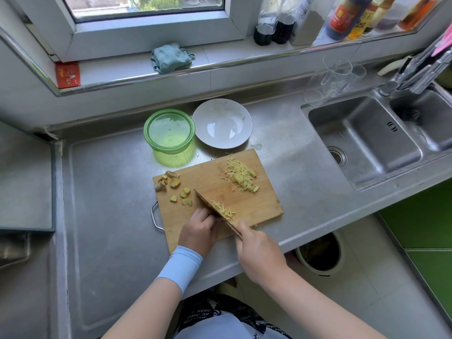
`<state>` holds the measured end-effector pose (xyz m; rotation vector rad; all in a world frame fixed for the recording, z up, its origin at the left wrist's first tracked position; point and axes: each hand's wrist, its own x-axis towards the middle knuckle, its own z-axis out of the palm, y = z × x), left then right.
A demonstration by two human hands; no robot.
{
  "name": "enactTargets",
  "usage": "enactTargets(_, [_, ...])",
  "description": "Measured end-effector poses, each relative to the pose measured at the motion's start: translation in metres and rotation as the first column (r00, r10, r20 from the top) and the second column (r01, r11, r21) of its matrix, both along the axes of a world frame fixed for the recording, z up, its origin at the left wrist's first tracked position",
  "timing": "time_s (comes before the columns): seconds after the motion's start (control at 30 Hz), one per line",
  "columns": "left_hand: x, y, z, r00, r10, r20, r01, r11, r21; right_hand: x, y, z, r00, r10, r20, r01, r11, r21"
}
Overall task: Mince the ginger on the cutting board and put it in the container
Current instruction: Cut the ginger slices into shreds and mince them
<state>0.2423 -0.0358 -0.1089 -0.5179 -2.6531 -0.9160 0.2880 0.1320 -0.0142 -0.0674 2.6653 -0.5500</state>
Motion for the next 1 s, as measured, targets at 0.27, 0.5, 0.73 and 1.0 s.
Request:
enactTargets(0.27, [0.000, 0.002, 0.001, 1.000, 0.015, -0.022, -0.015, 1.000, 0.001, 0.004, 0.002, 0.000, 1.000, 0.004, 0.022, -0.005, 0.999, 0.042])
enactTargets(0.5, [0.001, 0.002, 0.000, 1.000, 0.015, 0.003, -0.015, 1.000, 0.003, -0.003, -0.004, 0.002, 1.000, 0.011, 0.009, -0.011, 1.000, 0.028])
enactTargets(0.73, [0.002, 0.002, 0.000, 1.000, 0.014, 0.018, -0.015, 1.000, 0.024, 0.010, 0.002, 0.004, 0.999, 0.008, 0.045, -0.011, 0.998, 0.060])
enactTargets(1.0, [0.002, 0.000, 0.000, 1.000, 0.007, 0.016, -0.008, 1.000, 0.030, -0.007, -0.007, 0.003, 1.000, 0.001, 0.024, -0.002, 0.999, 0.044])
